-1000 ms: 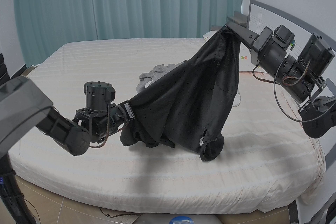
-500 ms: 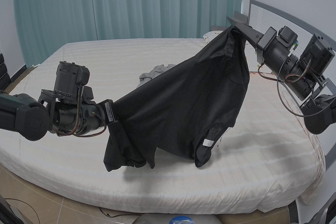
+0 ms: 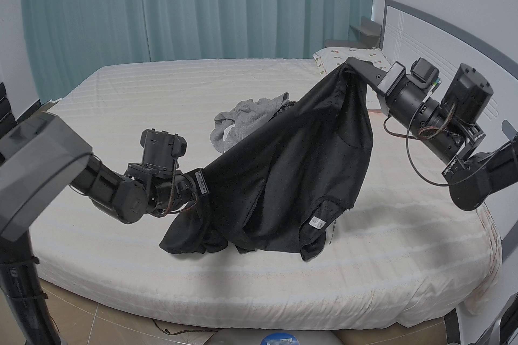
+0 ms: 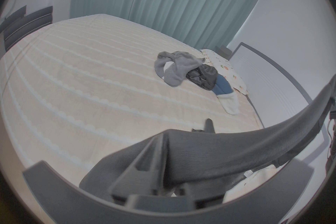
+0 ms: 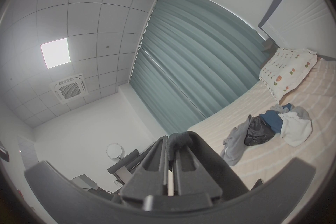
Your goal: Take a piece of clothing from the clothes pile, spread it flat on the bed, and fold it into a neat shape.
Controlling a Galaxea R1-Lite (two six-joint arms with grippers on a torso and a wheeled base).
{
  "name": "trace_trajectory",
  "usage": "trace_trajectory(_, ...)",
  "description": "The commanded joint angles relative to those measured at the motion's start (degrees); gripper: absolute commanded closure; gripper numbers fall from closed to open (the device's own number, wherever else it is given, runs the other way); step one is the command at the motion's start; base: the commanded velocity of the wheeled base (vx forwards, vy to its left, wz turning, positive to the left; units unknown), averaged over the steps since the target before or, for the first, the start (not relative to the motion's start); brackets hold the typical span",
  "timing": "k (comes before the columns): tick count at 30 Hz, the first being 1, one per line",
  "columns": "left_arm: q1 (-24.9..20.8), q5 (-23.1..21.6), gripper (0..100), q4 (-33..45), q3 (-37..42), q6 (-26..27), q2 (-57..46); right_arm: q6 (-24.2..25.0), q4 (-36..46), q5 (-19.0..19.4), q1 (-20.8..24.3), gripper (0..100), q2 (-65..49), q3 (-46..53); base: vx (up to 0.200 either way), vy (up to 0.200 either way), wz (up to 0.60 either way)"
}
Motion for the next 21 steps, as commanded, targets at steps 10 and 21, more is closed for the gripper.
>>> trace_trajectory(10, 1.24, 2.72, 0, -11.77, -5.89, -2.58, 10.4, 0.64, -4.19, -0.1, -1.29, 100, 9.49, -2.8, 0.0, 0.0, 0.0)
trace_trajectory(21, -2.37, 1.14, 0, -7.37, 0.26, -4.78, -3.93, 2.48, -4.28, -0.1, -1.47, 100, 9.4, -3.15, 0.0, 0.0, 0.0)
